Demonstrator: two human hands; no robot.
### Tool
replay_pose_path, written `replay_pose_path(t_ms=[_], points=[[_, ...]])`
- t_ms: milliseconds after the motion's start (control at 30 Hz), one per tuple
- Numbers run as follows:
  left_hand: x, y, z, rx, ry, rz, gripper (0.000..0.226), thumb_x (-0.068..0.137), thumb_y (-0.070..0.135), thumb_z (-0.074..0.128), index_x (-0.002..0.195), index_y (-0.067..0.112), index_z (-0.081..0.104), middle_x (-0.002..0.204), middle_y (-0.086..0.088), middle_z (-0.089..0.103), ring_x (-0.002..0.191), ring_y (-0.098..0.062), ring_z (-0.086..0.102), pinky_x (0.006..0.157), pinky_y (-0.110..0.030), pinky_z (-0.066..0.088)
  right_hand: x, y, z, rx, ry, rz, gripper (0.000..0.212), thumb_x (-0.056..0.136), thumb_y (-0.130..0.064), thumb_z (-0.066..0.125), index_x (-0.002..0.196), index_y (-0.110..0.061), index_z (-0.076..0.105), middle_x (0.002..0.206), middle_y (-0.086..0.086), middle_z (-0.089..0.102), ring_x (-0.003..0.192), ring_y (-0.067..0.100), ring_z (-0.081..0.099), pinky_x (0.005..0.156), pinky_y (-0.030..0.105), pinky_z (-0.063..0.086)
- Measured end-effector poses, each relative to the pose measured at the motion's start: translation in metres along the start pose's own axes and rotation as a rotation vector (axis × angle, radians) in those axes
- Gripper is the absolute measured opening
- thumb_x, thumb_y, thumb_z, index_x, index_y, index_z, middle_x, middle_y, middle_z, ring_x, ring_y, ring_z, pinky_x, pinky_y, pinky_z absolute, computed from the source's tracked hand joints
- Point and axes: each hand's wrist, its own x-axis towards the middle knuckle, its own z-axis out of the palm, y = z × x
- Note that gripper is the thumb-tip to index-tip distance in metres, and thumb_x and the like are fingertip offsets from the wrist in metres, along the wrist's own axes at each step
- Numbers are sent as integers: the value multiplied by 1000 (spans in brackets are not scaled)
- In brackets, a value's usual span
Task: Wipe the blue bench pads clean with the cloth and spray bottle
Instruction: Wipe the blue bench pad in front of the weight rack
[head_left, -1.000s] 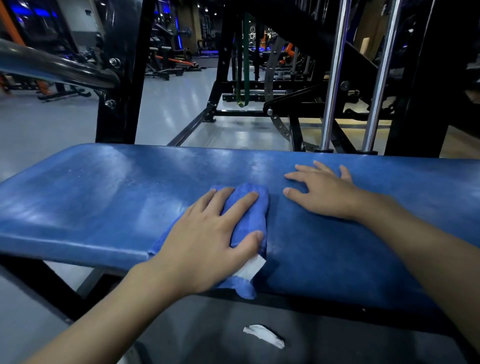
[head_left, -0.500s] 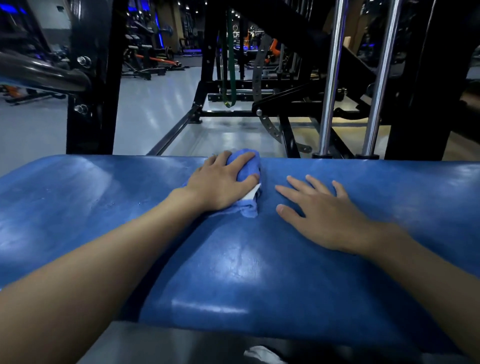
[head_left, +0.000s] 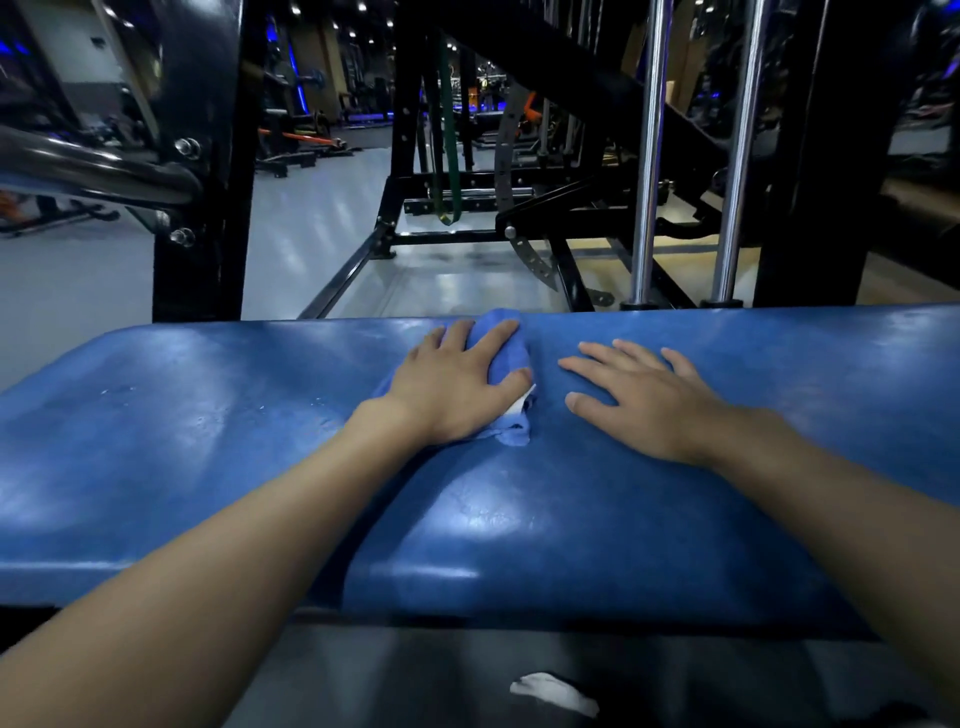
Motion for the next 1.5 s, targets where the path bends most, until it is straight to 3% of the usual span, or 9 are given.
replay_pose_path(t_ms=[167,400,567,800,933,1033,1233,1400,1500], points=[[-81,13,-4,40,-5,60,89,71,80,13,154,47,10,162,-3,20,148,-32,18,120,-45,19,1,0,-1,-31,-19,5,60,94,-68,18,151,-51,11,164,-20,2,152,12,-2,120,53,-2],[-122,15,-11,80,-37,74,89,68,85,17,151,56,2,164,4,12,151,-21,9,123,-37,14,-1,-6,-13,-126,-72,-9,58,98,-65,16,153,-48,11,165,-14,0,153,19,-3,116,62,-11],[-85,5,-8,71,9,55,93,66,85,17,152,53,10,158,3,21,145,-22,19,120,-36,18,2,-13,-9,35,-35,-29,56,99,-62,22,153,-50,11,165,-17,0,152,14,-5,118,58,-8],[26,-30,-3,1,-33,-34,96,62,88,22,151,55,12,162,-2,18,149,-29,15,120,-51,19,3,-15,5,-38,-4,-22,58,96,-66,16,152,-50,11,164,-18,-1,152,14,-5,118,58,-6],[77,-42,3,3,-7,-45,78,85,76,38,154,48,14,155,-9,28,141,-38,28,118,-46,23,4,-15,7,-47,11,-30,58,95,-66,17,151,-51,12,164,-19,1,152,15,-4,118,57,-3],[81,-42,5,6,26,-46,74,89,72,39,154,46,15,152,-10,31,138,-40,31,115,-45,25,5,-14,7,-38,21,-26,59,94,-67,17,150,-51,13,164,-19,2,152,14,-3,118,57,-3],[20,-29,-4,5,-43,-9,101,62,88,17,154,48,11,160,-7,21,146,-37,19,121,-46,17,2,-17,3,-20,-6,-2,58,95,-66,18,151,-51,12,164,-20,1,151,12,-4,119,55,-5],[-60,-14,-9,38,-52,75,98,65,88,17,155,50,10,162,-7,17,149,-30,14,123,-43,13,-2,-20,0,-39,-26,3,58,98,-64,17,153,-48,11,165,-16,1,152,15,-3,119,57,-6],[-100,-9,-16,87,-86,115,93,67,89,13,152,54,-2,165,-9,8,151,-28,6,124,-38,5,-3,-22,-6,-111,-29,-18,56,101,-59,15,154,-44,15,165,-12,4,153,17,-3,117,58,-12]])
